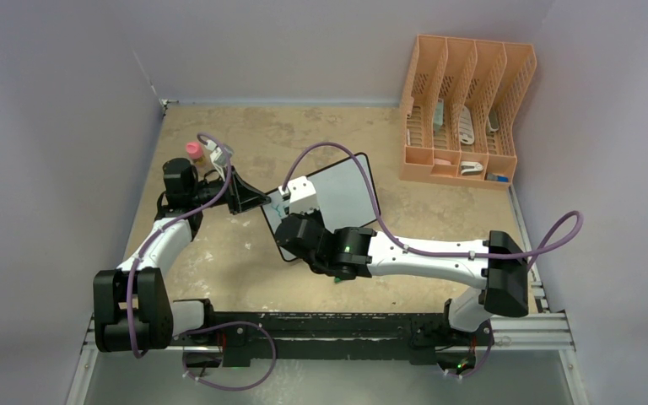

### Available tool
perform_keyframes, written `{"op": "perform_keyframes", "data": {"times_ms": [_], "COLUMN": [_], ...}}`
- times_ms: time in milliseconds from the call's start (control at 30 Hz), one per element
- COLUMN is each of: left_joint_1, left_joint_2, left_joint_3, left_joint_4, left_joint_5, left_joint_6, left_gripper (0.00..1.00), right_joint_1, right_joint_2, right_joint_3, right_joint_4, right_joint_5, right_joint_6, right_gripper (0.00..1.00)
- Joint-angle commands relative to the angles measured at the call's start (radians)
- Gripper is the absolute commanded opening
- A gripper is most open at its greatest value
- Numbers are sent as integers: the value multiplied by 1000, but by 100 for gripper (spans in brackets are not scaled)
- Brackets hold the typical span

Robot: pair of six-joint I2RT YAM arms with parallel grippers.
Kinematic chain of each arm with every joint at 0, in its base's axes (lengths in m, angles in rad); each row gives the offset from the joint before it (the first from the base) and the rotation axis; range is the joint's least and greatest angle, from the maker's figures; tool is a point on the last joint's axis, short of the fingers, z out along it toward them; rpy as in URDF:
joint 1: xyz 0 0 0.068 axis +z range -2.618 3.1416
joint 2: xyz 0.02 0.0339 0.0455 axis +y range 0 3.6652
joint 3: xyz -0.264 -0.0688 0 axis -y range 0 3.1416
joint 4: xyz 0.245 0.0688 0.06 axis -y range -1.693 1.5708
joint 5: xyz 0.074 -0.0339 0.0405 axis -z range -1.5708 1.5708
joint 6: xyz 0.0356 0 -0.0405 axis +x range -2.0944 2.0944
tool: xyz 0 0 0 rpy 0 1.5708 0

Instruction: Write a sentence on the whiteboard

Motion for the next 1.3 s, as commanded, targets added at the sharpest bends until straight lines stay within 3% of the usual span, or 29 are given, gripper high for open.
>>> {"op": "perform_keyframes", "data": {"times_ms": [0,1267], "left_joint_1": [-6,-6], "left_joint_2": [-4,2], "left_joint_3": [23,27], "left_joint_4": [11,2], "left_joint_5": [48,39], "left_joint_6": [27,35], "left_gripper": [0,0], "right_joint_1": [-5,-3], "right_joint_2": [12,17], "right_joint_3": [42,27], "right_joint_4": [59,59], "right_joint_5": [38,-39], "right_joint_6": [-27,-53], "right_gripper": [0,0]}}
